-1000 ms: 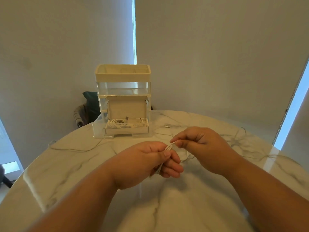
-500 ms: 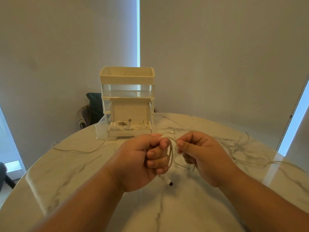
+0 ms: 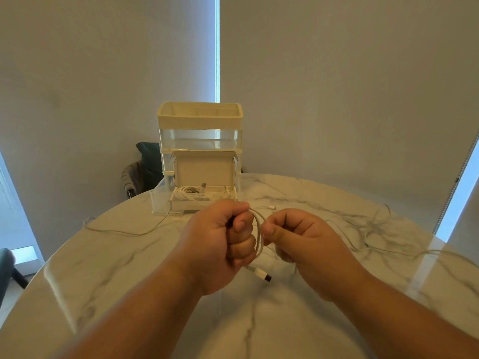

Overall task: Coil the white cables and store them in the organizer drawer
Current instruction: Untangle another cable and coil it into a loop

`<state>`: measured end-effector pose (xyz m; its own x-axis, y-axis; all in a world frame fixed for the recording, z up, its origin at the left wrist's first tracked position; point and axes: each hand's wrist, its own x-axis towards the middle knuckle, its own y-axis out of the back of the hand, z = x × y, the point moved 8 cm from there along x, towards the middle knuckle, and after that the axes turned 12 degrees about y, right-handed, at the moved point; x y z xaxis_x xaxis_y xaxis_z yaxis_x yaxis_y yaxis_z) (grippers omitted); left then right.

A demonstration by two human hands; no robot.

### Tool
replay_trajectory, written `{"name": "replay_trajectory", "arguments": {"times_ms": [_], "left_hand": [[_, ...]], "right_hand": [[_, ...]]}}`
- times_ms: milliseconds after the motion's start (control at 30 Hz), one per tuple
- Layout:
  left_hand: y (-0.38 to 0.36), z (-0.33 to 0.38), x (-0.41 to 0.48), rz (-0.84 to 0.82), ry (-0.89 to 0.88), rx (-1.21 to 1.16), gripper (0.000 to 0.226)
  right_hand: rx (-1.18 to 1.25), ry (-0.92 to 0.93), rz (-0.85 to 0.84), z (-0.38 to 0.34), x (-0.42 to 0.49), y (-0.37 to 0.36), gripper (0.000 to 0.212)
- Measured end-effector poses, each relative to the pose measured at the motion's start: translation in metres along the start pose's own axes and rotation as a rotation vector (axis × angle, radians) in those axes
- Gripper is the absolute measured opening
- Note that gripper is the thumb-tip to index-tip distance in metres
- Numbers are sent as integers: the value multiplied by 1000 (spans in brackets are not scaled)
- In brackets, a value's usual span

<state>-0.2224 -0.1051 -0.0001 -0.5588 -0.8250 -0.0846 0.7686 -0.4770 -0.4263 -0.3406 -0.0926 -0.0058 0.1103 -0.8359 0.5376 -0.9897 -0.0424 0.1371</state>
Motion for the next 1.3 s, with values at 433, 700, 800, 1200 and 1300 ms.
{"name": "replay_trajectory", "arguments": {"times_ms": [433, 700, 800, 1200, 1300], "left_hand": [[3, -9, 8, -18, 44, -221, 33], [2, -5, 7, -72, 63, -280, 33], [1, -7, 8, -85, 80, -299, 32], [19, -1, 10, 79, 18, -378, 41], [17, 0, 8, 69, 8, -396, 40]], "right_hand": [[236, -168, -182, 14, -5, -24, 11], [426, -191, -265, 14, -7, -32, 20], [408, -213, -291, 19, -8, -33, 27], [234, -60, -65, 2, 0, -4, 35], [-295, 132, -173, -17, -2, -4, 22]]}}
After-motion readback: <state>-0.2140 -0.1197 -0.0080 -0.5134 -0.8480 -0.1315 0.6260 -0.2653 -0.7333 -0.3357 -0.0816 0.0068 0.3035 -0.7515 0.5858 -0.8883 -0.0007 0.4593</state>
